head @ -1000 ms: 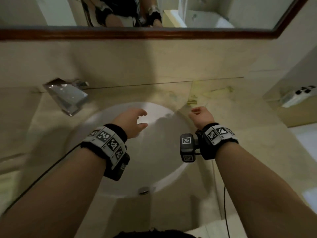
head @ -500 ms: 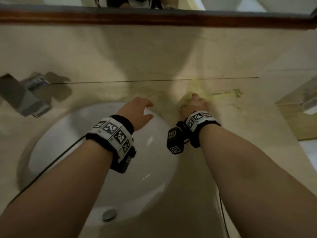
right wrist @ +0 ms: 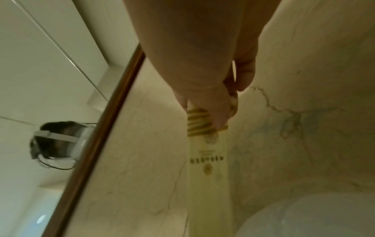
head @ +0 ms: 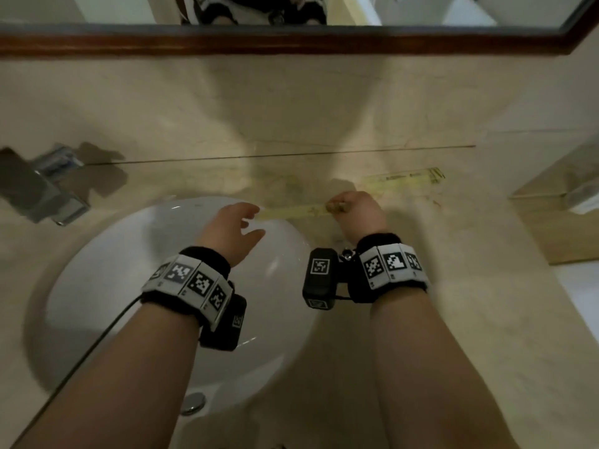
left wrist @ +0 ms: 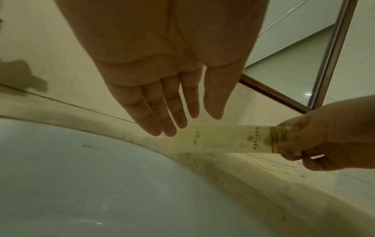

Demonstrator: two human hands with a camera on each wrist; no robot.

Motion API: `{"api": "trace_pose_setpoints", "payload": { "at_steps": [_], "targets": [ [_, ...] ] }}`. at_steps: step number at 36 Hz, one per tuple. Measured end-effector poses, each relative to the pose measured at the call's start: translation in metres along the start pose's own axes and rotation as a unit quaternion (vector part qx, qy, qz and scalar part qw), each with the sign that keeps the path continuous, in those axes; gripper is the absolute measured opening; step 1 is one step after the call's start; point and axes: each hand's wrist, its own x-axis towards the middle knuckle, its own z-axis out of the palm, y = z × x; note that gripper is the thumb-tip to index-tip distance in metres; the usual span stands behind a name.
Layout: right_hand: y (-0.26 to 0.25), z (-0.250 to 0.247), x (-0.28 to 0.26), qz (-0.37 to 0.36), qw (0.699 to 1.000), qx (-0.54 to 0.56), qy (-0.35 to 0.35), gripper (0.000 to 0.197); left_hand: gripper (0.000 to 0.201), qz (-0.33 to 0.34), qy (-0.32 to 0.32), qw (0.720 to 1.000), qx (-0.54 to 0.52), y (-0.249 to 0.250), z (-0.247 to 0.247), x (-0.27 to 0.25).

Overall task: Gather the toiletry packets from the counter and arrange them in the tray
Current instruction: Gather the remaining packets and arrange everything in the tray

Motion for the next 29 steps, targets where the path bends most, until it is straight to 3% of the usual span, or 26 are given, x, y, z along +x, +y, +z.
{"api": "trace_pose_setpoints", "payload": {
  "at_steps": [7,10,14,18,29],
  "targets": [
    [-0.019,-0.011,-0.043,-0.088,0.994,0.056,0.029,0.026,0.07,0.059,0.032,0.991,0.118,-0.004,-0.011,-0.022],
    [-0.025,-0.01,-0.059,-0.082,0.991,0.098,0.03,0.035,0.064,0.067,0.019,0.986,0.153,-0.009,-0.016,-0.037],
    [-0.037,-0.008,-0.078,-0.072,0.986,0.146,0.033,0.031,0.05,0.028,-0.027,0.997,0.073,-0.012,-0.019,-0.06],
    [-0.05,-0.002,-0.093,-0.062,0.979,0.189,0.04,0.027,0.047,0.043,-0.053,0.996,0.059,-0.018,-0.02,-0.077],
    [-0.092,0.017,-0.132,-0.062,0.971,0.227,0.035,0.027,0.029,0.04,0.049,0.997,0.053,-0.05,-0.06,-0.099]
  ]
}}
